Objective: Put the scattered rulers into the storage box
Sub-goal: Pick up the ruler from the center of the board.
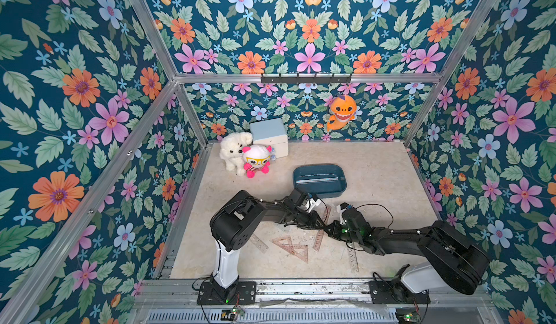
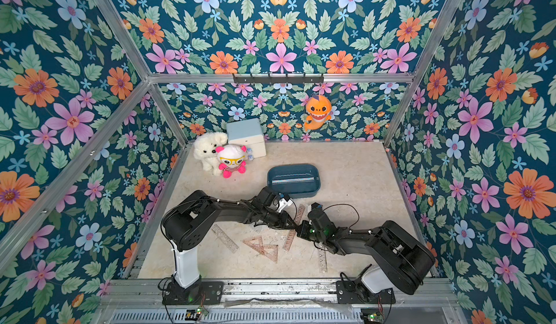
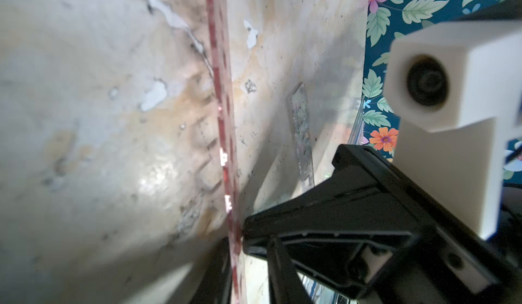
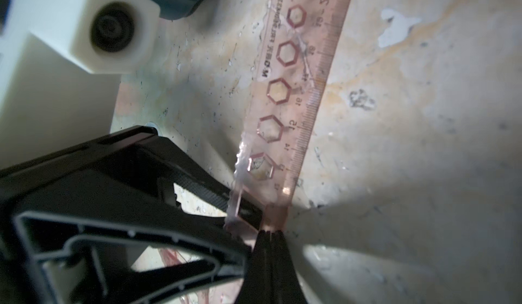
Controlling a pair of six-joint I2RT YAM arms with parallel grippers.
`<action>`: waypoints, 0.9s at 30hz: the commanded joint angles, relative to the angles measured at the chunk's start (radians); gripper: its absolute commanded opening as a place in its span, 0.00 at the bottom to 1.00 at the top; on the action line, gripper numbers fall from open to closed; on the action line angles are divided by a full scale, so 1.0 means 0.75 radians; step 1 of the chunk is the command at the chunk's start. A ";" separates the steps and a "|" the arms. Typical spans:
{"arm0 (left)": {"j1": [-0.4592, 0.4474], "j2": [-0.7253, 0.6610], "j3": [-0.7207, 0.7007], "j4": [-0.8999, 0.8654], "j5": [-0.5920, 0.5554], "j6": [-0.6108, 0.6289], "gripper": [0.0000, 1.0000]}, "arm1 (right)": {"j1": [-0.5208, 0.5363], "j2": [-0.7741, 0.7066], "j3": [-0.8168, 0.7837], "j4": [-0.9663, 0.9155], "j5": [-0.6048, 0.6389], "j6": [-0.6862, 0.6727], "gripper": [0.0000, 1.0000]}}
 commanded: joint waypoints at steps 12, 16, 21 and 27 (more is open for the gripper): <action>0.019 -0.101 0.118 -0.389 -0.125 0.179 0.00 | -0.146 -0.492 0.098 -0.528 -0.028 -0.176 0.10; 0.053 -0.188 0.190 -0.470 0.006 0.275 0.00 | -0.351 -0.588 0.104 -0.479 -0.277 -0.201 0.23; 0.097 -0.260 0.223 -0.462 0.211 0.323 0.00 | -0.572 -0.532 0.072 -0.137 -0.660 -0.052 0.48; 0.098 -0.300 0.230 -0.404 0.341 0.312 0.00 | -0.622 -0.450 0.112 0.085 -0.788 0.056 0.66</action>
